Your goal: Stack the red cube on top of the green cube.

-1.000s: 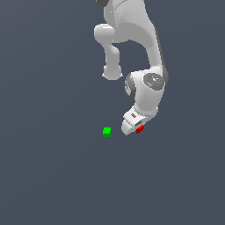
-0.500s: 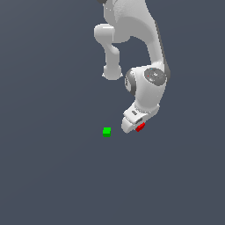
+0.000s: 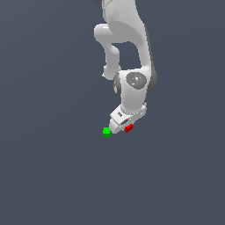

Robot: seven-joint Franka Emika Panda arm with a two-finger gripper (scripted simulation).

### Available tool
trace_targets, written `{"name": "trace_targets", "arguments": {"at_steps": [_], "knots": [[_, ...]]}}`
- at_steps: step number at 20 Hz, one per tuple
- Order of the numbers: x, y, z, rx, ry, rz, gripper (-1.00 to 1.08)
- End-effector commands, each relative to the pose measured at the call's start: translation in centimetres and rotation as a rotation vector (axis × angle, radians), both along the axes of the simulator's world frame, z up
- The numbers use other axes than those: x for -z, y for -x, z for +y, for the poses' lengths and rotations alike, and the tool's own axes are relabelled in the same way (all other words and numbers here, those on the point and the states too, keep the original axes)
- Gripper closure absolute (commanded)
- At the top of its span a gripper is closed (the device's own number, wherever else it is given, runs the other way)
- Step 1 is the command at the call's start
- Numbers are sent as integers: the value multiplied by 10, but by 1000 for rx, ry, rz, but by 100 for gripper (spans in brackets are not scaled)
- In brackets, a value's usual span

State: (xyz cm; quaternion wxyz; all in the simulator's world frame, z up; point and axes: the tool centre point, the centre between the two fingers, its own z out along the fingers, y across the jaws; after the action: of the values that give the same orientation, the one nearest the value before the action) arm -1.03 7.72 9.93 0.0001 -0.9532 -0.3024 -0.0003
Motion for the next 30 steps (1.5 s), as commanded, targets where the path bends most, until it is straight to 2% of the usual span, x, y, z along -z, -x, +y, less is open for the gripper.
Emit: {"name": "trace_targets", "arguments": {"at_steps": [1, 6, 11, 15, 21, 22, 30], "knots": [[8, 3, -26, 2, 0, 0, 108], [25, 7, -73, 2, 1, 0, 108], [35, 9, -104, 2, 1, 0, 108], [39, 9, -114, 2, 1, 0, 108], [37, 8, -110, 2, 1, 0, 108], [37, 8, -110, 2, 1, 0, -92], [37, 8, -110, 2, 1, 0, -92]]}}
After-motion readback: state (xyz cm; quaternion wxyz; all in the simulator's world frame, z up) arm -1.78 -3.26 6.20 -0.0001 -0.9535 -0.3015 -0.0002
